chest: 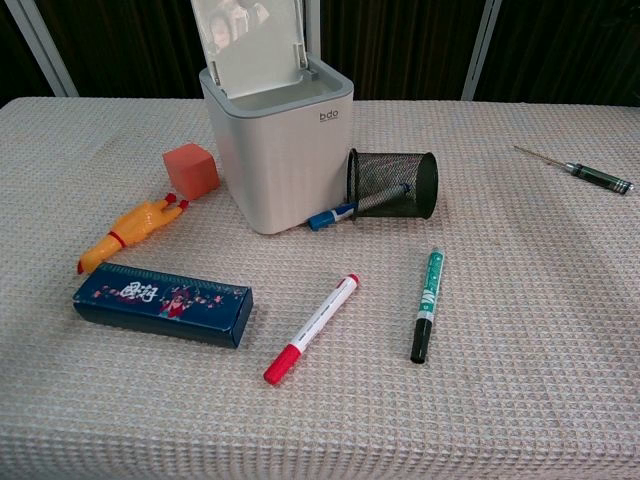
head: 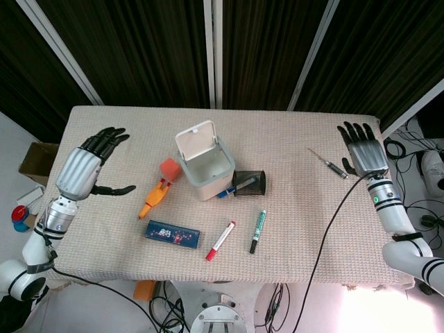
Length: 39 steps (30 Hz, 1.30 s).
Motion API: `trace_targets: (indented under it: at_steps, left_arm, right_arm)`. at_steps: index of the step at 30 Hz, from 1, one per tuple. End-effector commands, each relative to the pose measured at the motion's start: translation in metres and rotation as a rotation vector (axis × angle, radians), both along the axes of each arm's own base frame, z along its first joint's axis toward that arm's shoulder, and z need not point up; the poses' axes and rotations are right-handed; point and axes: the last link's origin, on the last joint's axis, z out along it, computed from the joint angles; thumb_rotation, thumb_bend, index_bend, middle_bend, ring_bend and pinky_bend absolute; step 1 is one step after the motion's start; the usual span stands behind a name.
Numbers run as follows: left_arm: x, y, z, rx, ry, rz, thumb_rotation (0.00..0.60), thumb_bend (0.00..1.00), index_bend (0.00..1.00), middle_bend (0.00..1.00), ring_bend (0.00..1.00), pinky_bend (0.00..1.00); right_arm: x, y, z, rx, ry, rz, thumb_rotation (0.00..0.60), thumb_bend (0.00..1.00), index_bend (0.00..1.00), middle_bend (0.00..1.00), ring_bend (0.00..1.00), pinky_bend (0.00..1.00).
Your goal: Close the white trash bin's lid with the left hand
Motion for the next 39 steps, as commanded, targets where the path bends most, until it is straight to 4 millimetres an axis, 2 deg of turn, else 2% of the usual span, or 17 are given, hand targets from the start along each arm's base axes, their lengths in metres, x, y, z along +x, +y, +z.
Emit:
trace_targets:
  at_steps: [1,10,12,15,19,22,26,29,33,39]
  left_arm:
    - [-0.001,0.0,0.001,0.002,-0.002,0.002,0.238,0.04,0.13,0.12,0.1,0.25]
    - [-0.002,0.001,0.001,-0.01,-0.001,0.005,0.233,0.04,0.13,0.12,0.1,0.25]
    - [-0.001,0.002,0.0,-0.027,-0.007,0.007,0.201,0.04,0.13,0.12,0.1,0.25]
    - [0.0,0.005,0.002,-0.036,-0.023,0.017,0.114,0.06,0.13,0.13,0.1,0.25]
    - [-0.003,0.015,0.009,-0.024,-0.061,0.065,0.098,0.06,0.13,0.14,0.1,0.26]
    - [-0.007,0.032,0.014,-0.03,-0.114,0.142,0.097,0.06,0.13,0.16,0.1,0.26]
    - [-0.011,0.067,0.019,-0.092,-0.209,0.314,0.081,0.05,0.13,0.16,0.1,0.26]
    - [-0.002,0.089,0.021,-0.159,-0.299,0.393,0.047,0.04,0.13,0.17,0.1,0.26]
    - [0.012,0.109,0.02,-0.215,-0.328,0.429,0.041,0.04,0.13,0.18,0.1,0.26]
    - [0.034,0.129,0.011,-0.306,-0.387,0.466,0.04,0.04,0.14,0.19,0.1,0.26]
  right_arm:
    - [0.0,0.001,0.0,-0.001,0.004,-0.001,0.6,0.4,0.0,0.0,0.0,0.0]
    - [-0.004,0.004,0.0,0.007,0.014,-0.01,0.6,0.41,0.0,0.0,0.0,0.0]
    - [-0.005,0.006,0.0,0.008,0.018,-0.008,0.6,0.41,0.0,0.0,0.0,0.0]
    - [-0.009,0.011,0.0,0.009,0.024,0.003,0.6,0.41,0.0,0.0,0.0,0.0]
    - [-0.015,0.022,0.005,0.001,0.019,0.022,0.6,0.41,0.0,0.0,0.0,0.0]
    - [-0.021,0.033,0.012,-0.011,0.002,0.033,0.6,0.41,0.0,0.0,0.0,0.0]
    - [-0.029,0.054,0.022,-0.026,-0.013,0.054,0.6,0.4,0.0,0.0,0.0,0.0]
    - [-0.039,0.073,0.029,-0.028,0.029,0.079,0.6,0.4,0.0,0.0,0.0,0.0]
    - [-0.053,0.1,0.032,-0.028,0.077,0.104,0.6,0.4,0.0,0.0,0.0,0.0]
    - [-0.069,0.135,0.016,-0.009,0.079,0.115,0.6,0.4,0.0,0.0,0.0,0.0]
